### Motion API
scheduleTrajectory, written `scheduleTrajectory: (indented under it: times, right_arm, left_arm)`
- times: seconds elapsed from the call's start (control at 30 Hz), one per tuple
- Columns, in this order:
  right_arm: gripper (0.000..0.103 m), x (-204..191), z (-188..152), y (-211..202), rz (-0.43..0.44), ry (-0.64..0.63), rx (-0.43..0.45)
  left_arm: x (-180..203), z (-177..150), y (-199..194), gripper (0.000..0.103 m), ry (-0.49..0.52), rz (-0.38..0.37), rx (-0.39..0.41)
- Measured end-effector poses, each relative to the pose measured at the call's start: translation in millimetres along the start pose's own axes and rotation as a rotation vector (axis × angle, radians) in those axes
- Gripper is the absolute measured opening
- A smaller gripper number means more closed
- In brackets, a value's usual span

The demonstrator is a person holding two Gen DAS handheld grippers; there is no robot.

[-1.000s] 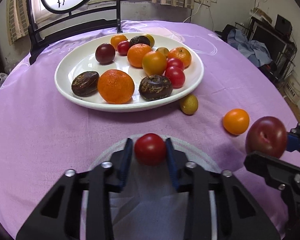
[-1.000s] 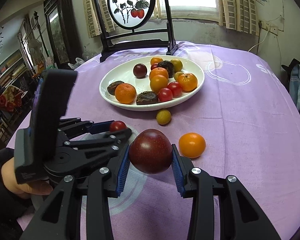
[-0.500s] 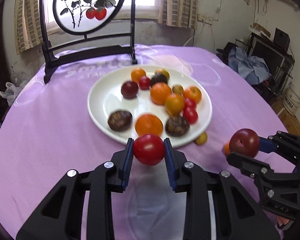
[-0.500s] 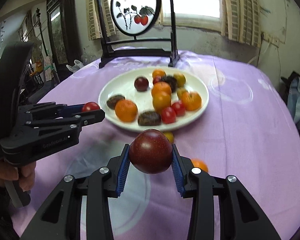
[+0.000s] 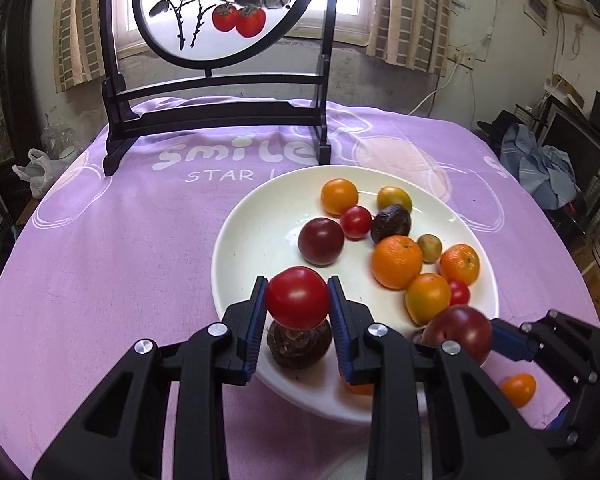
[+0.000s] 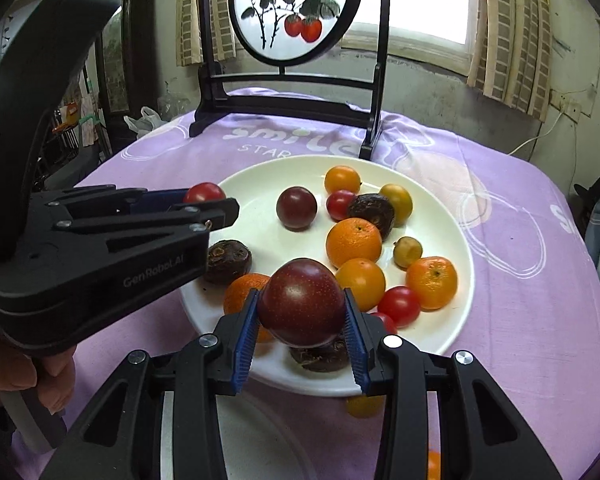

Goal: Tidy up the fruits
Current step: 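Carry both tomatoes onto the plate and open both grippers, then grasp an orange tomato with the right gripper while the left grasps a small yellow fruit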

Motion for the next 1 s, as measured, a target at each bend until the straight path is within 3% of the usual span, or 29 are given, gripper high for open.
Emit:
scheduleTrajectory:
  times: [0.03,0.1,0.13,0.17,0.3,0.5,0.8,1.0]
  right_arm:
    - [0.041,-1,0,5,0.002,-0.001,-0.013]
    - [0.047,-2,0,10,0.003,0.001,-0.029]
    - [0.05,0,-1,8,-0.003,0.012,-0.018]
    - [0.051,1,-3,5,-0.001,0.021,-0.011]
    - [0.051,12,-14,-19,0.028,0.052,0.022]
    - [0.053,46,-42,-63,0.023,0.101,0.074]
    - [0.056,79,-108,-71,-0.061,0.146,-0.049]
    - [0.056,78,-113,-56,-0.065,0.146,-0.089]
  left_arm:
    - [-1,0,4,0.03,-0.004,0.003,-0.007]
    - [-2,0,6,0.057,-0.02,0.023,-0.015]
    - [-3,-2,5,0.076,-0.031,0.04,-0.013]
    - [-3,-4,0,0.079,-0.036,0.053,0.0]
    - [7,-14,-17,0.08,0.017,0.039,0.013]
    - [20,-37,-41,0.089,0.018,-0.001,0.016]
    - [45,-84,-50,0.09,0.06,-0.037,-0.04]
    - [55,-106,-50,0.09,0.083,-0.045,-0.072]
Point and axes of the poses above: each gripper's, at about its wrist camera, not at the fingertips, and y roughly the way its jaws point, x to its right, z to its top, the point moved 3 cm from there along y, roughly the way its jaws point, and after that the axes turned 4 degrees about -z, right-handed, at the moved point
